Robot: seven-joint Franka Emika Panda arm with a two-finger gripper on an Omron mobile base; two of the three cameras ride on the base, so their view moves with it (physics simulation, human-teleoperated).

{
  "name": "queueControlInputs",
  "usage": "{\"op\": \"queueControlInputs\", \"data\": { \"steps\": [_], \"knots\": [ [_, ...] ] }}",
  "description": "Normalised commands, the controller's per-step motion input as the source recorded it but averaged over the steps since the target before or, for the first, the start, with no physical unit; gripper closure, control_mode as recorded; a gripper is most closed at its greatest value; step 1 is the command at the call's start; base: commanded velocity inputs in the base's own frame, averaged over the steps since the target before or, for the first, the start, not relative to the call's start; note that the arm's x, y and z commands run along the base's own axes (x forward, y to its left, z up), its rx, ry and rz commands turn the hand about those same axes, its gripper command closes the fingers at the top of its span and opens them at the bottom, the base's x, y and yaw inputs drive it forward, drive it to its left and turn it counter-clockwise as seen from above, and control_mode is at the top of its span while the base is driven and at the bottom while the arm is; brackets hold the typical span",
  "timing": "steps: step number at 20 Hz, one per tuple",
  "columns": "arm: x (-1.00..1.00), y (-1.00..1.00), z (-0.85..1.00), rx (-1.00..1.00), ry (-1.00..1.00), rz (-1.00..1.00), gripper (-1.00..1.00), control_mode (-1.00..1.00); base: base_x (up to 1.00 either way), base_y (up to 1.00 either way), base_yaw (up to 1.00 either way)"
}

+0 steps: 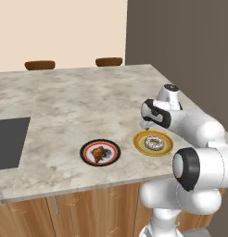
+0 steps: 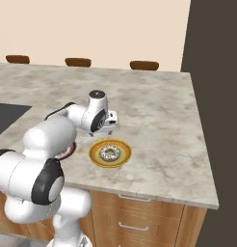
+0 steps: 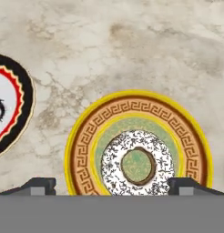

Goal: Place the pastries on the plates.

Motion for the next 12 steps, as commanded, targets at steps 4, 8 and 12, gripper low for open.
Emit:
{"op": "queueControlInputs", "data": {
  "steps": [4, 8, 12],
  "knots": [
    [-0.77, 0.02, 0.95, 0.0, -0.37, -0.2, -1.0, -1.0, 0.0, 0.0, 0.0],
    [-0.99, 0.11, 0.98, 0.0, -0.46, -0.21, -1.0, -1.0, 0.0, 0.0, 0.0],
    [-1.0, 0.07, 0.9, 0.01, -0.39, -0.27, -1.0, -1.0, 0.0, 0.0, 0.0]
  ]
}}
